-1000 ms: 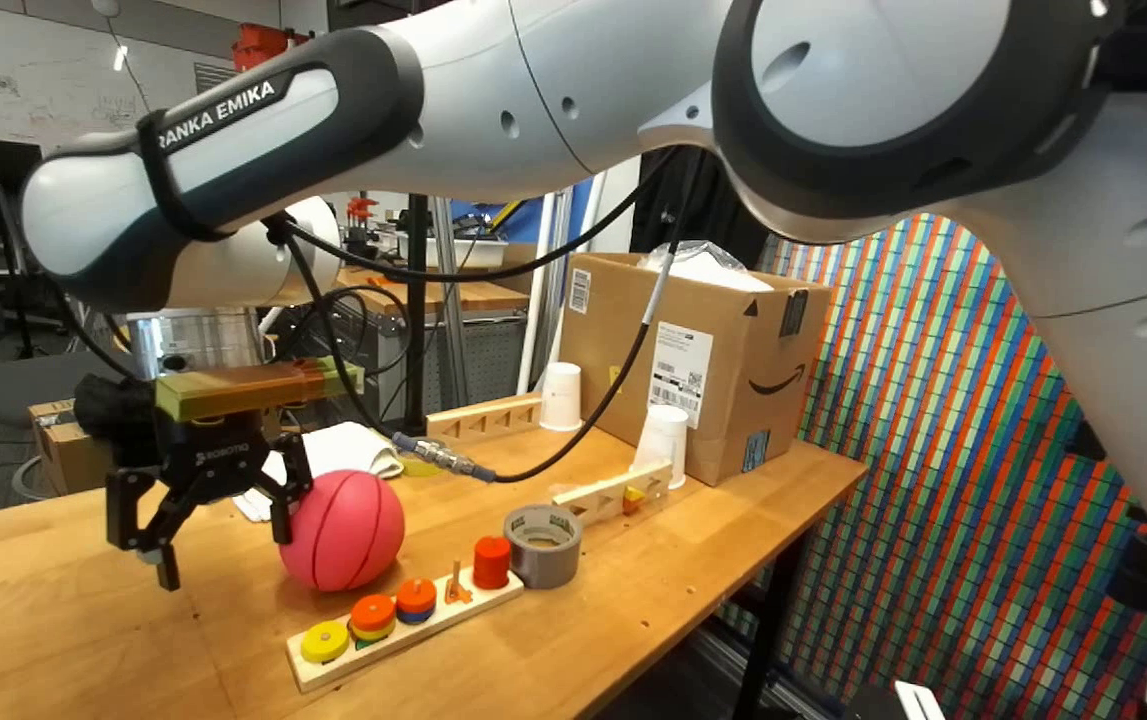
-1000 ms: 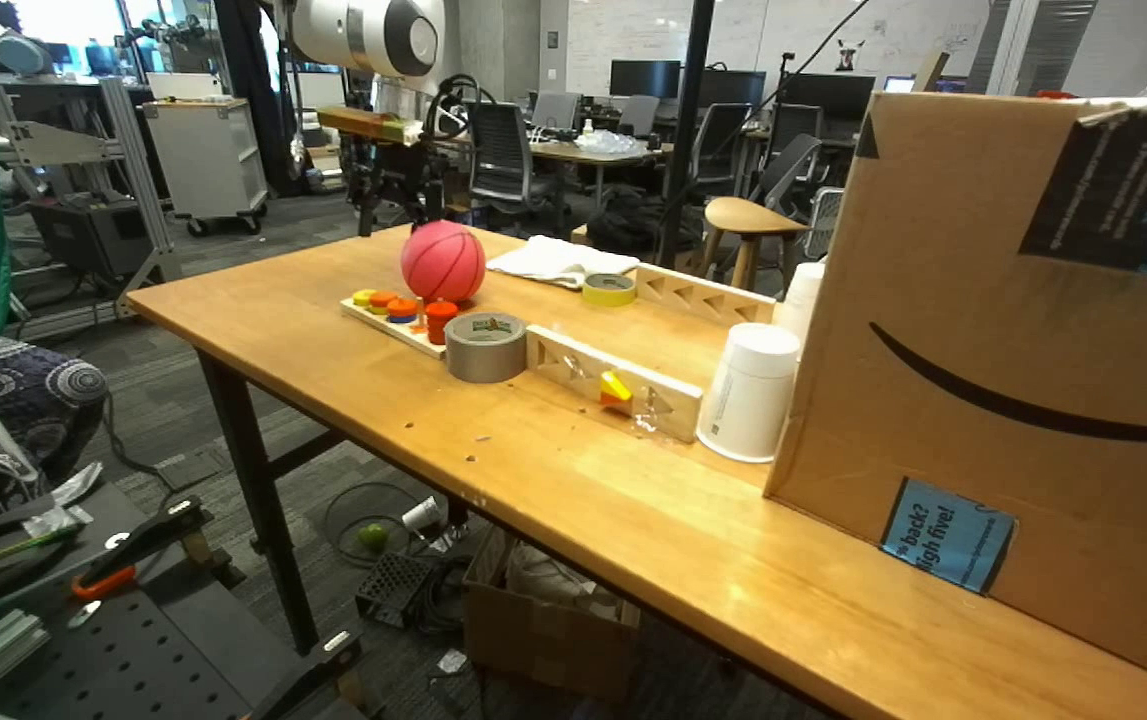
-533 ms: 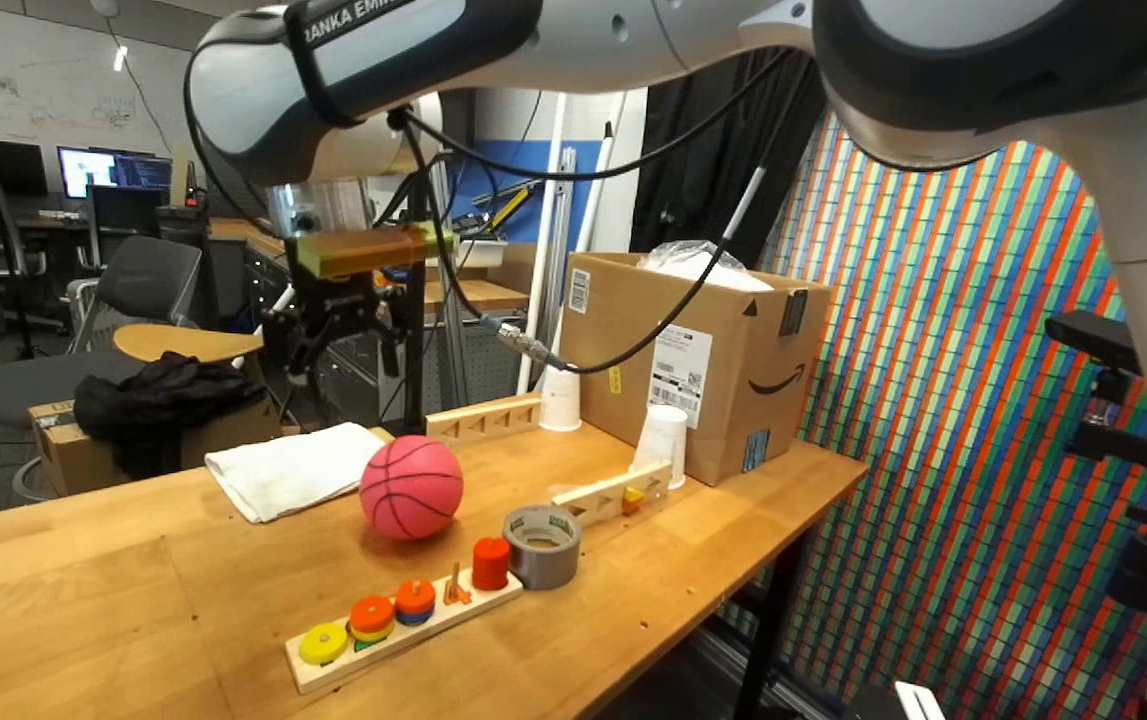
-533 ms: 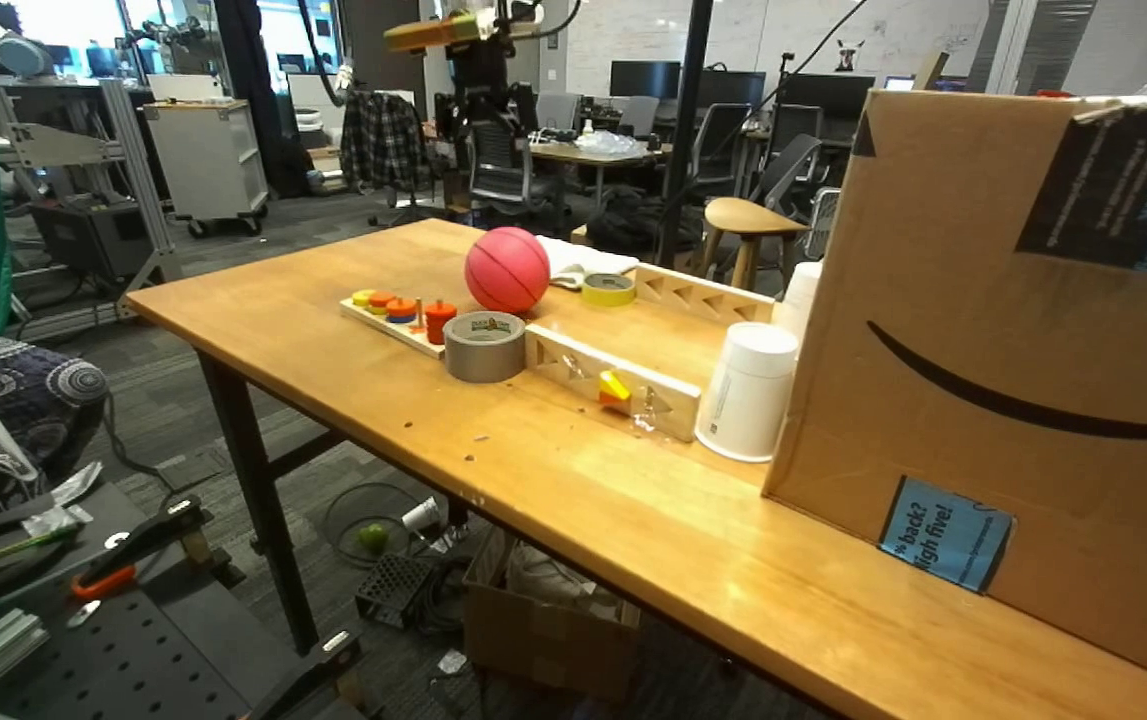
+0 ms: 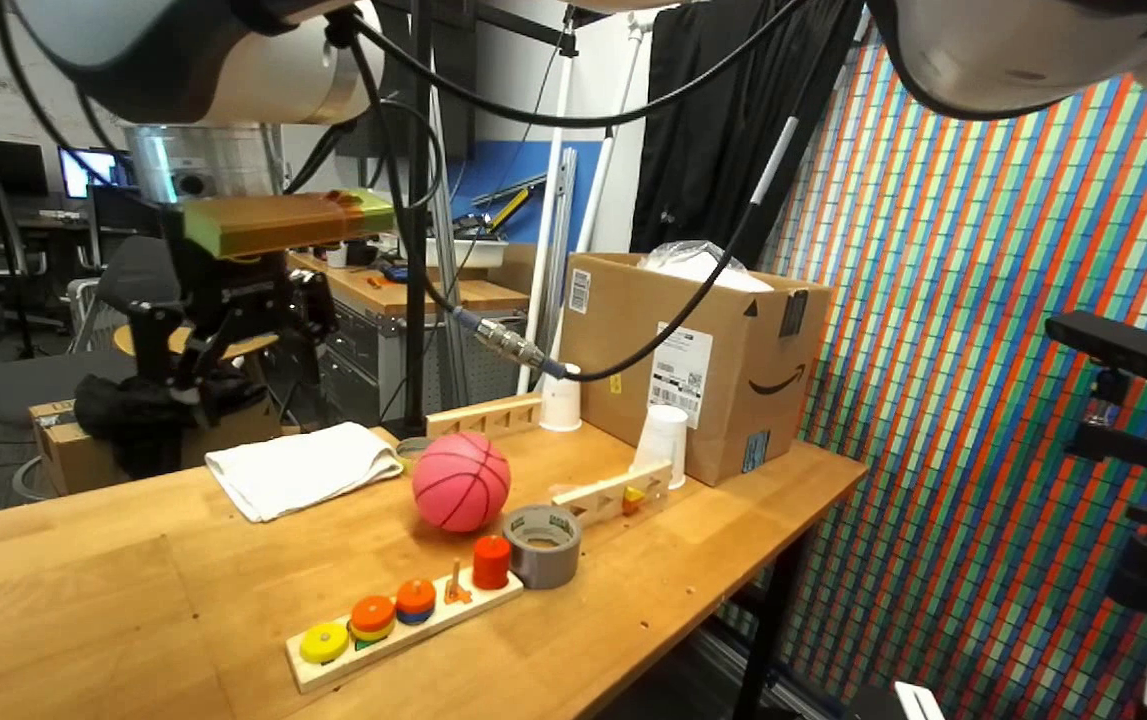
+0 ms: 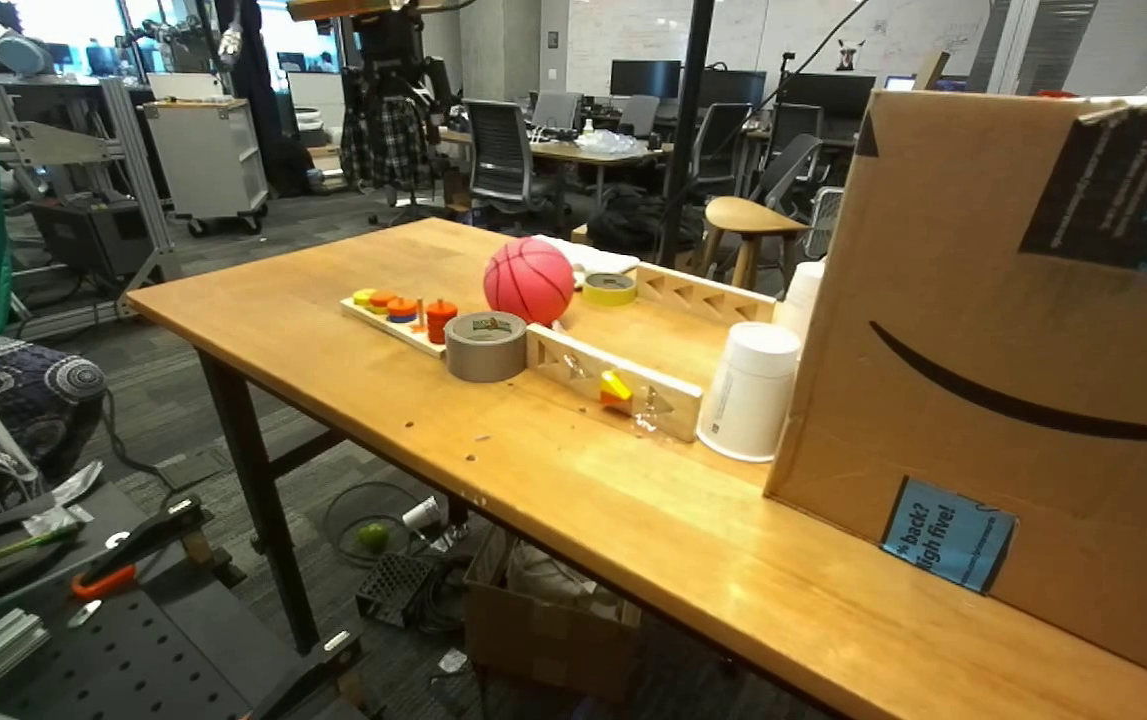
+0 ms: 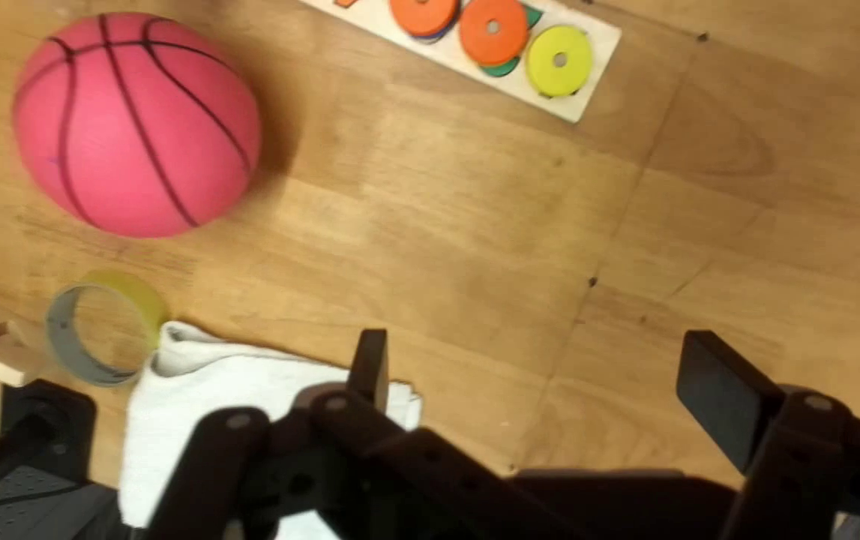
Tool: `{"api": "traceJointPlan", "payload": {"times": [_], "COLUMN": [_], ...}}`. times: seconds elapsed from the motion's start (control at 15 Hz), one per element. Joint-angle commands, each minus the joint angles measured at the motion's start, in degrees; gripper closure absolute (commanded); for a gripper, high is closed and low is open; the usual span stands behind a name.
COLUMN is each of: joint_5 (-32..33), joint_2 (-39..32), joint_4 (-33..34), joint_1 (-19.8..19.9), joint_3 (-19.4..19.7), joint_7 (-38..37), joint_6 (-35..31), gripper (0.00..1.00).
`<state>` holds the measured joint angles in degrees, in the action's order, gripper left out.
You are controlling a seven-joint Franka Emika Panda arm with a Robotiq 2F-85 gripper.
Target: Move the ball to the right
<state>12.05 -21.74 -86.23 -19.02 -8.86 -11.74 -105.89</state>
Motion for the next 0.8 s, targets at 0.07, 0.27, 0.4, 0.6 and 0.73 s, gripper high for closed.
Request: {"api": "traceJointPlan", "payload": {"times": [0.07,0.27,0.4,0.6,0.73], "joint_5": [-1.5,-0.6,-0.4,0.1,-0.4], "joint_2": [0.9,1.1,0.9,0.3,-0.6], "joint_4": [-5.5,-8.2,-9.1,-9.8,-9.6], "joint_1": [-1.9,-2.7,-2.8,-3.1,-2.9], "joint_3": [-2.6,-2.6,-2.4,-2.0,-2.0], "joint_7": [-0.9,-2.3,-3.7,-6.1,-6.8], "joint_6": [-1.3,-2.0,-2.3,-2.6,-2.7], "gripper": [0.0,0.0,0.0,0.0,0.0]}}
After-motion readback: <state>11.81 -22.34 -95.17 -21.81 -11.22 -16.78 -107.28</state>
